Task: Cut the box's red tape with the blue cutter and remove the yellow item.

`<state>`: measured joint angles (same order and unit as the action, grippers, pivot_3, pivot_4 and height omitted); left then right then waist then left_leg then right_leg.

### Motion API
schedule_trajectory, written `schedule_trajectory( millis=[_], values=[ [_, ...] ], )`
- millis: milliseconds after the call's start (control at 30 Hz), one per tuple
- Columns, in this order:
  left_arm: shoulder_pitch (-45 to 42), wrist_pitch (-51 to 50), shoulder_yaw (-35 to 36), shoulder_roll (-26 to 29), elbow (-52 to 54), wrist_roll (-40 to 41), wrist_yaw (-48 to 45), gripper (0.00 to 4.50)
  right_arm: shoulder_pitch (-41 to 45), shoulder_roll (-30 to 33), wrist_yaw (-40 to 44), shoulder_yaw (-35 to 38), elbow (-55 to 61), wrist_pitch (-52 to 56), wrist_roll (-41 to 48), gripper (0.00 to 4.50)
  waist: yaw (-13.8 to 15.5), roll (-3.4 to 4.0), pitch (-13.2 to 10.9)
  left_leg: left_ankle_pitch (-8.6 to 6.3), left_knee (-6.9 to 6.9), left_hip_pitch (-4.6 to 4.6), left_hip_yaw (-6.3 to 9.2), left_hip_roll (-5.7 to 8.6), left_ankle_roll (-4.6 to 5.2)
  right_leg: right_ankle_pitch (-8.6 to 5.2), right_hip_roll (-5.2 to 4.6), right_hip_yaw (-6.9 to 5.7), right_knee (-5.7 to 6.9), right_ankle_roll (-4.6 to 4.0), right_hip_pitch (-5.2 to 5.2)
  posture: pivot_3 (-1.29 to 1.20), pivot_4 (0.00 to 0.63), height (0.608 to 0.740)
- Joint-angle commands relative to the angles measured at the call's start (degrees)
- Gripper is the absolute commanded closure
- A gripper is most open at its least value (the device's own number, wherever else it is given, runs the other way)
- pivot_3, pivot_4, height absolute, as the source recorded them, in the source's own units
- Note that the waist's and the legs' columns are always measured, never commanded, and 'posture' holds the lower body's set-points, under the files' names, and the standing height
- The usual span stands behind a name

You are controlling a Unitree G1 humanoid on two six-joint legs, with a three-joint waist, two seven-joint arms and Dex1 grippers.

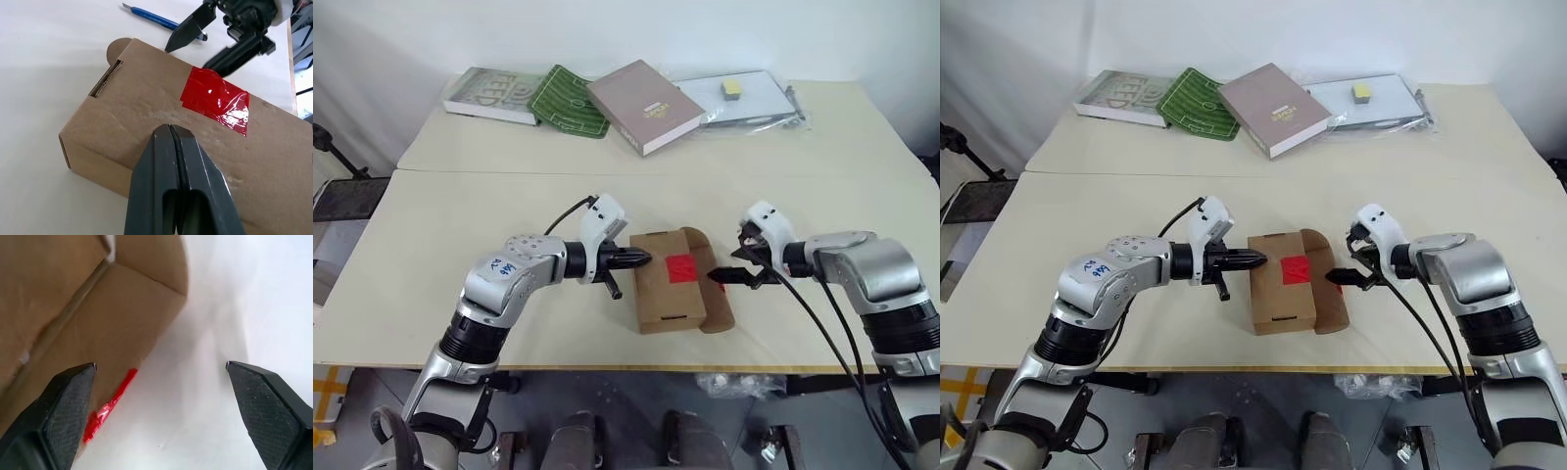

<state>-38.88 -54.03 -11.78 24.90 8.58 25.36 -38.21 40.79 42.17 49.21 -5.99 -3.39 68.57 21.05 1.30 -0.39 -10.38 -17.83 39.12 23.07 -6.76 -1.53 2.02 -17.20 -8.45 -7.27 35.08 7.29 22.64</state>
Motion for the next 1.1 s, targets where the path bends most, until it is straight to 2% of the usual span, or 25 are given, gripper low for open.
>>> schedule_trajectory(
  millis=[33, 300, 600, 700, 867, 1067, 1100],
  values=[
    [0.6, -0.3, -1.6, 0.2, -0.9, -1.5, -0.2, 4.50, 2.4, -3.1, 0.0, 5.0, -4.4, 8.1, 5.0, 0.06, 0.0, 0.00, 0.0, 0.00, 0.00, 0.00, 0.00, 0.00, 0.00, 0.00, 0.00, 0.00, 0.00, 0.00, 0.00, 0.00, 0.150, 0.740],
    [-0.8, 0.9, -3.0, 0.6, -2.4, -2.5, -2.4, 4.50, 6.9, -8.1, -0.8, 8.4, -13.1, 12.4, 7.6, 0.06, -0.2, 0.00, 0.0, 0.00, 0.00, -0.02, -0.03, 0.00, 0.00, 0.00, 0.01, 0.02, 0.03, 0.00, 0.00, 0.00, 0.150, 0.740],
    [-1.7, 1.8, -3.6, 0.5, -3.7, -3.4, -4.0, 4.50, 9.3, -10.8, -1.3, 7.3, -16.2, 13.0, 8.3, 0.06, -1.3, 0.01, 0.0, 0.00, -0.01, -0.03, -0.04, -0.01, 0.00, 0.00, 0.03, 0.03, 0.07, 0.00, 0.02, 0.00, 0.150, 0.740],
    [-1.8, 2.0, -3.6, 0.3, -3.9, -3.8, -4.2, 4.50, 9.6, -11.0, -1.9, 7.0, -16.8, 13.2, 7.9, 0.66, -1.5, 0.01, 0.0, 0.00, -0.01, -0.04, -0.04, -0.02, -0.01, 0.00, 0.03, 0.03, 0.10, 0.00, 0.03, 0.00, 0.150, 0.740],
    [-1.9, 2.4, -3.5, 0.3, -4.3, -4.2, -4.4, 4.50, 9.3, -10.0, -2.3, 7.5, -13.9, 15.3, 9.3, 2.34, -1.5, 0.01, 0.0, 0.00, -0.02, -0.02, -0.06, -0.02, -0.01, -0.01, 0.03, 0.06, 0.14, -0.02, 0.08, 0.00, 0.150, 0.740],
    [-1.7, 2.6, -3.5, 0.3, -4.4, -4.3, -4.7, 4.50, 9.5, -10.3, -6.5, 10.7, -9.4, 19.8, 9.9, 4.39, -1.4, 0.01, 0.0, 0.00, -0.02, -0.01, -0.07, -0.01, -0.01, -0.01, 0.01, 0.08, 0.14, -0.02, 0.11, 0.00, 0.150, 0.740],
    [-1.6, 2.6, -3.6, 0.3, -4.3, -4.3, -4.8, 4.50, 9.5, -10.6, -7.5, 11.3, -8.4, 20.9, 9.9, 4.46, -1.4, 0.01, 0.0, 0.00, -0.02, 0.00, -0.07, -0.01, -0.01, -0.01, 0.01, 0.08, 0.15, -0.02, 0.11, 0.00, 0.150, 0.740]
  ],
)
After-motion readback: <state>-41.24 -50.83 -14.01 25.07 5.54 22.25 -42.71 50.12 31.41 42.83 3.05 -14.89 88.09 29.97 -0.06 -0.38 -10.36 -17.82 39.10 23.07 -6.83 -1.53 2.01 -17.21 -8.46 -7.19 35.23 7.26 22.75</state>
